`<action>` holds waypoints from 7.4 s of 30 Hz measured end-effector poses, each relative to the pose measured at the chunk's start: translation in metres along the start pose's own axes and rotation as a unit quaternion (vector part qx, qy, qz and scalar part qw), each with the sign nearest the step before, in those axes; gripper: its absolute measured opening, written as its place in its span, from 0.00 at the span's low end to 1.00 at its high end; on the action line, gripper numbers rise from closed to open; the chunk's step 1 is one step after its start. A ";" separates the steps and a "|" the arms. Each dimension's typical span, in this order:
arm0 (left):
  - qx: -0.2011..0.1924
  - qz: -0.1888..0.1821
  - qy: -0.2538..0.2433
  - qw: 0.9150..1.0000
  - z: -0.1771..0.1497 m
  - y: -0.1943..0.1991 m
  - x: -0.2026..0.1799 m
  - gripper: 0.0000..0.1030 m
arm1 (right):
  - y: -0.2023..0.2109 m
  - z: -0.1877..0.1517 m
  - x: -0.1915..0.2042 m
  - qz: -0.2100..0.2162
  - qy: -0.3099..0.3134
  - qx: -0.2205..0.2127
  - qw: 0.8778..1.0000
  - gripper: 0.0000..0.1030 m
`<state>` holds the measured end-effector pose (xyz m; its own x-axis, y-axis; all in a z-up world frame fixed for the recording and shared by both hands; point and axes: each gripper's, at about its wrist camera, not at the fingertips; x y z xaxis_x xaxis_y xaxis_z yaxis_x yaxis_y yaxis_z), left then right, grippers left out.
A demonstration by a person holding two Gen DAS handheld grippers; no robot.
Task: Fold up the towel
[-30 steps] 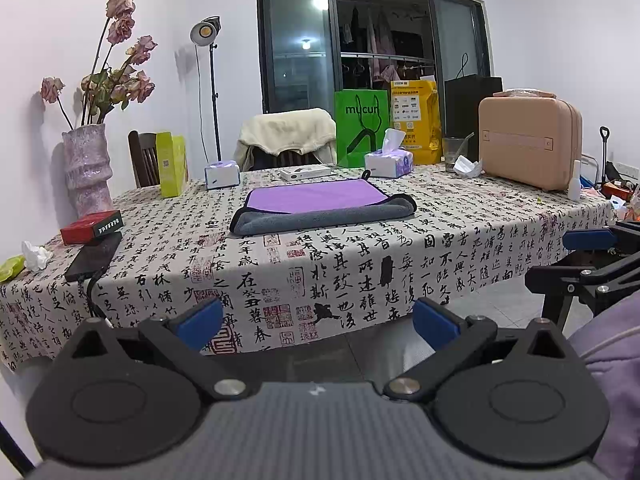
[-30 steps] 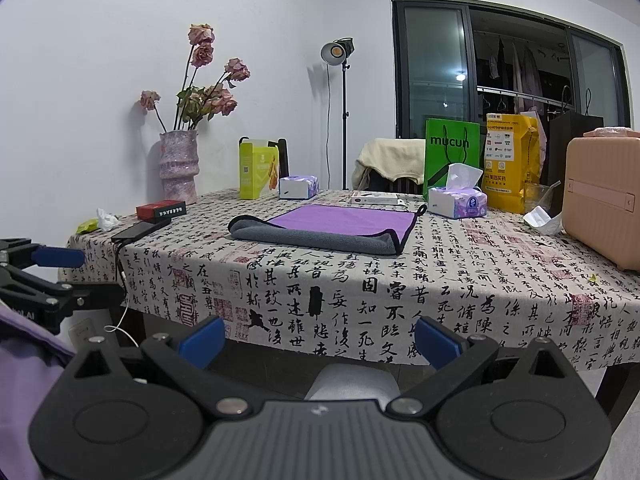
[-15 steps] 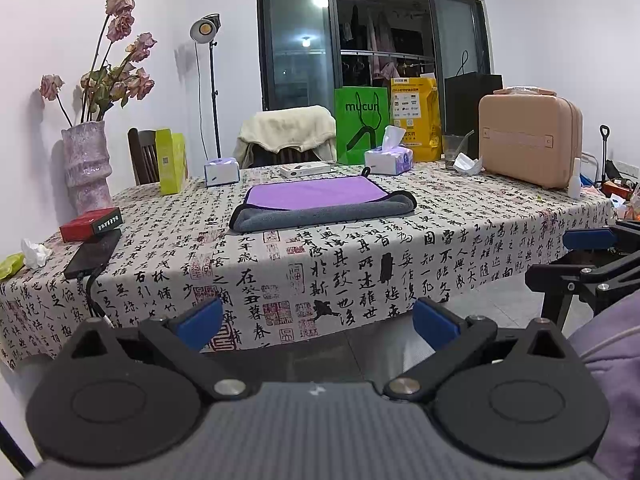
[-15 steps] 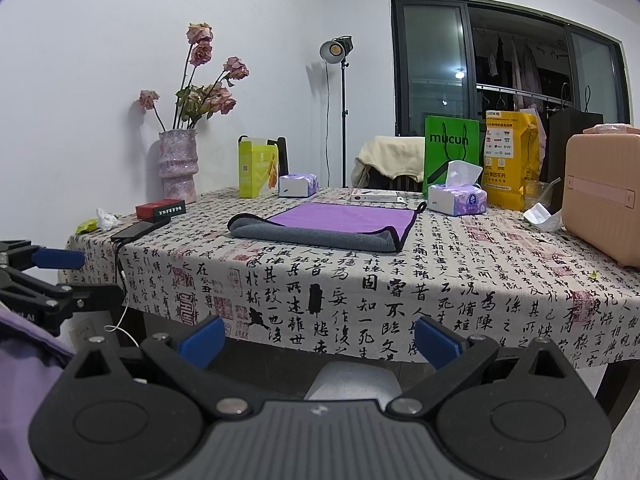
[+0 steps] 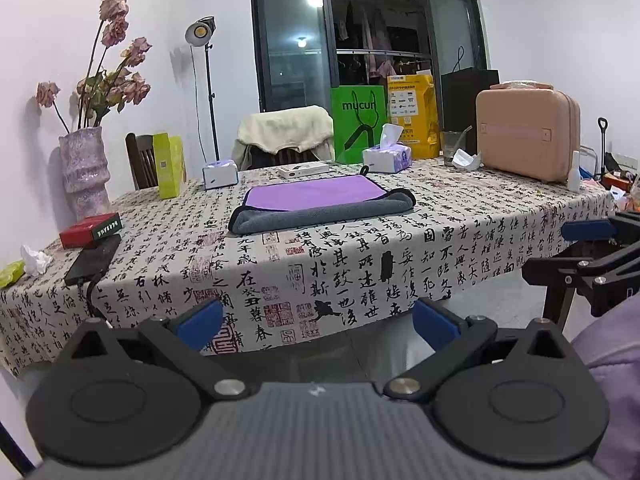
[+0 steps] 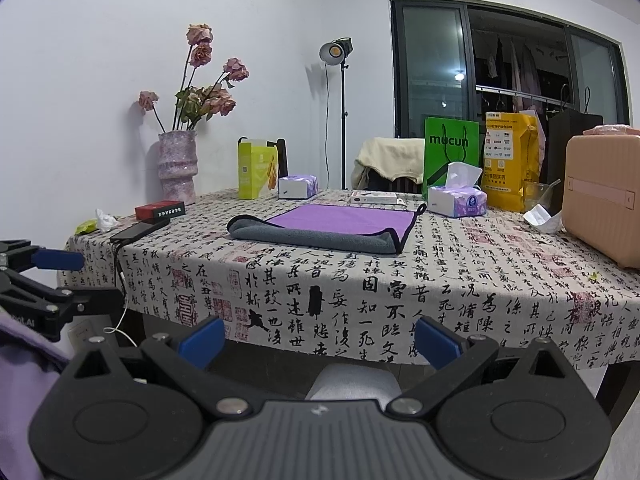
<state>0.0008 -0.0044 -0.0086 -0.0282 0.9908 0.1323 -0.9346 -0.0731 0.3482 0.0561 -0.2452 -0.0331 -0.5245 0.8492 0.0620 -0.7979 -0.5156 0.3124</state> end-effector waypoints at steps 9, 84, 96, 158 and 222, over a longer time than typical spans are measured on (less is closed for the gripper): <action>-0.002 0.020 -0.010 1.000 0.001 -0.013 0.008 1.00 | -0.008 0.002 -0.003 -0.009 0.003 -0.013 1.000 0.99; 0.092 0.006 0.036 0.995 0.142 -0.342 0.105 0.05 | -0.305 0.110 -0.141 0.047 -0.006 0.067 0.997 0.04; 0.127 -0.019 0.083 0.988 0.196 -0.465 0.137 0.05 | -0.399 0.171 -0.189 0.046 -0.005 0.071 0.996 0.04; 0.092 0.057 0.060 0.992 0.183 -0.369 0.139 0.99 | -0.353 0.172 -0.174 -0.001 -0.055 0.080 0.995 1.00; -0.005 0.061 0.064 0.996 0.061 -0.053 0.066 1.00 | -0.064 0.067 -0.020 0.036 -0.014 -0.011 0.999 1.00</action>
<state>0.0706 0.0576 0.0382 -0.1866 0.9809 0.0543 -0.9245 -0.1941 0.3281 0.1375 -0.2210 0.0093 -0.5719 0.8130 0.1096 -0.7654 -0.5769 0.2852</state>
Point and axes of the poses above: each gripper's, at about its wrist camera, not at the fingertips, and y roughly against the way its jaws point, x to its left, z to its top, and after that the axes turned 4 degrees about z, right-handed
